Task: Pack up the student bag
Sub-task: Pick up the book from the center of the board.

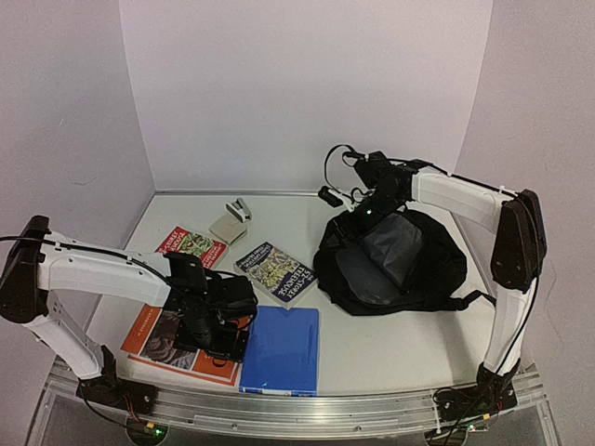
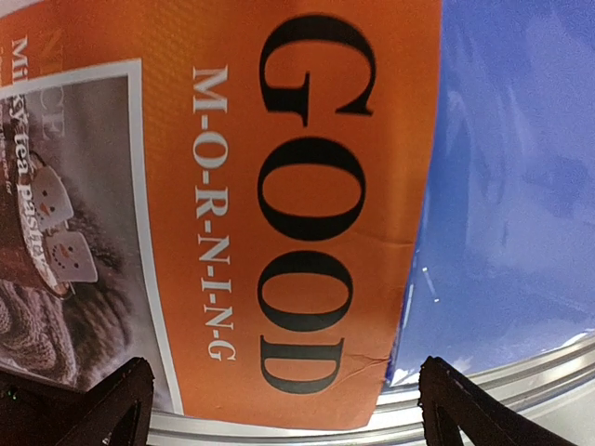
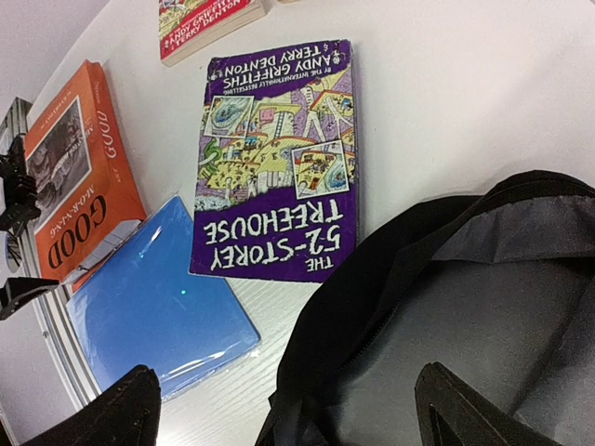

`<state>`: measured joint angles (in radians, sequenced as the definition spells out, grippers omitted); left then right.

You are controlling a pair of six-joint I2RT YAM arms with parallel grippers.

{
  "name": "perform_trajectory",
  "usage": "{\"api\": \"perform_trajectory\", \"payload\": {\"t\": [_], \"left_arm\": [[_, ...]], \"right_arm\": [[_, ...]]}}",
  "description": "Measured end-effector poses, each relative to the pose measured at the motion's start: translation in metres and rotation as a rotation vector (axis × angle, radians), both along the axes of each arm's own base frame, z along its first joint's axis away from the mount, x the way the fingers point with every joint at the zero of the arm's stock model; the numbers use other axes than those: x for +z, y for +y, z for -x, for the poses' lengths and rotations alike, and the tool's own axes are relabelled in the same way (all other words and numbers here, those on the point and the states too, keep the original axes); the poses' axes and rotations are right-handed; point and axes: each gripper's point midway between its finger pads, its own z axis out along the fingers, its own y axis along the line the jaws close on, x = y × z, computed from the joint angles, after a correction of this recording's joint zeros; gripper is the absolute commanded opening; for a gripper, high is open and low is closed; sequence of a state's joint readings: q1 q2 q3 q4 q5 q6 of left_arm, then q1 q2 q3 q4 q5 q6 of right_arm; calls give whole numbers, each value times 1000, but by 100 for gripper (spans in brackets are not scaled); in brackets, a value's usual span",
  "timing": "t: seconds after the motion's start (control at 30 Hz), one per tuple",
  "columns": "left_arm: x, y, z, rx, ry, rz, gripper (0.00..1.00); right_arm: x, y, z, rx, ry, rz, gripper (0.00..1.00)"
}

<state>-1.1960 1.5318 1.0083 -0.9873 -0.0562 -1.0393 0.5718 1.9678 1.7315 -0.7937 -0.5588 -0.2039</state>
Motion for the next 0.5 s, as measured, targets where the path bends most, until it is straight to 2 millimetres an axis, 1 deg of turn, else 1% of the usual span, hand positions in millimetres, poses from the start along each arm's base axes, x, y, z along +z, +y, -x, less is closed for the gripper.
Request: {"api": "perform_trajectory", "payload": {"t": [0.13,0.37,0.5], "left_arm": [[-10,3,14,-25,54,-47,100],[-13,-2,34,-90,152,-27,100],[-16,-6,40,-117,188,-11,100]], "right_arm": [[1,-1,0,-1,3,-5,95],[1,-1,-1,-6,5,-5,95],[0,-1,-1,-8,5,-4,95]]}}
